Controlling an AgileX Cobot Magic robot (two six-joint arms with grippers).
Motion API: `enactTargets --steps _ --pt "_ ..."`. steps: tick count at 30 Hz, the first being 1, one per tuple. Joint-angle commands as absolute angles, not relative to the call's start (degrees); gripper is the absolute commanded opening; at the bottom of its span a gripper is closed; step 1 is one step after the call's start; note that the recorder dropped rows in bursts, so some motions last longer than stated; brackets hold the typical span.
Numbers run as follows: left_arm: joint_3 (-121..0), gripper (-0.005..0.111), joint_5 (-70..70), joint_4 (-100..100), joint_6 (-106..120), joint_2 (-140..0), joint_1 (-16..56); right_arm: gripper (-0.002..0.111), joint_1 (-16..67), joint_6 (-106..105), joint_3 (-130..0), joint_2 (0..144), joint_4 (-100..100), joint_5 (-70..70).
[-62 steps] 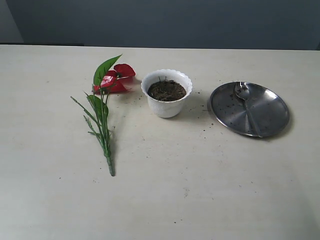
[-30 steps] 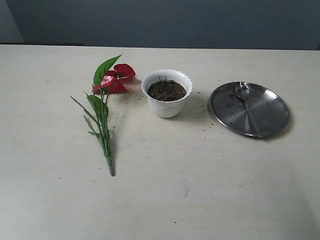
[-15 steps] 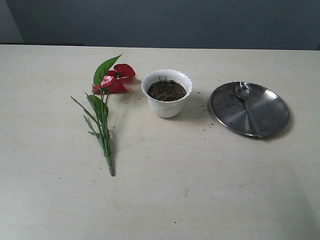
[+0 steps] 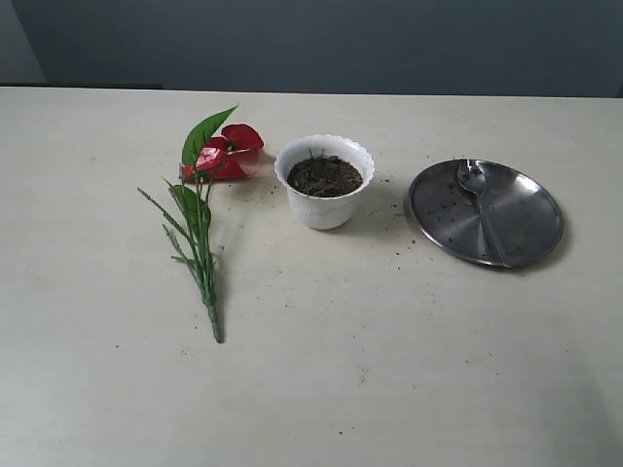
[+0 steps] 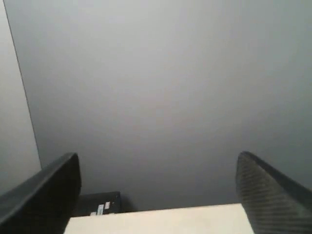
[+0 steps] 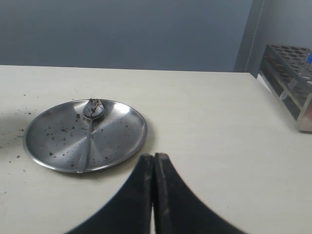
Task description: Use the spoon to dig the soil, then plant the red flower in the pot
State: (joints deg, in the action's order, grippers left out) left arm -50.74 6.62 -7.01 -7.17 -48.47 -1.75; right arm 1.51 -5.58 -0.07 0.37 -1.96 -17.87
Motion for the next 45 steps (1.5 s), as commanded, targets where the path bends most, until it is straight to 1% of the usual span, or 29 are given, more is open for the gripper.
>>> enactTargets --steps 1,5,9,15,22,35,45 --pt "-50.96 0.081 5.17 2.44 -7.32 -49.62 -1.51 -0.001 1.14 -5.76 0.0 0.0 -2.22 -17.45" --pt "-50.96 0.081 11.28 3.51 -7.32 -52.12 -1.51 -0.001 1.14 -5.76 0.0 0.0 -2.22 -17.45" --pt "-50.96 0.081 12.36 3.61 -7.32 -54.97 -1.51 -0.001 1.14 -5.76 0.0 0.0 -2.22 -17.45" --pt "-50.96 0.081 10.47 4.44 -7.32 -57.01 -1.41 -0.001 1.14 -5.76 0.0 0.0 -2.22 -17.45" --pt "-50.96 0.081 4.43 0.82 -6.95 -60.05 2.52 -0.001 1.14 -5.76 0.0 0.0 -2.22 -17.45" --pt "-50.96 0.081 2.38 -2.17 -6.95 -71.6 7.15 -0.001 1.14 -5.76 0.0 0.0 -2.22 -17.45" --pt "-50.96 0.081 2.42 -2.18 -6.95 -76.88 9.26 -0.001 1.14 -5.76 0.0 0.0 -2.22 -17.45"
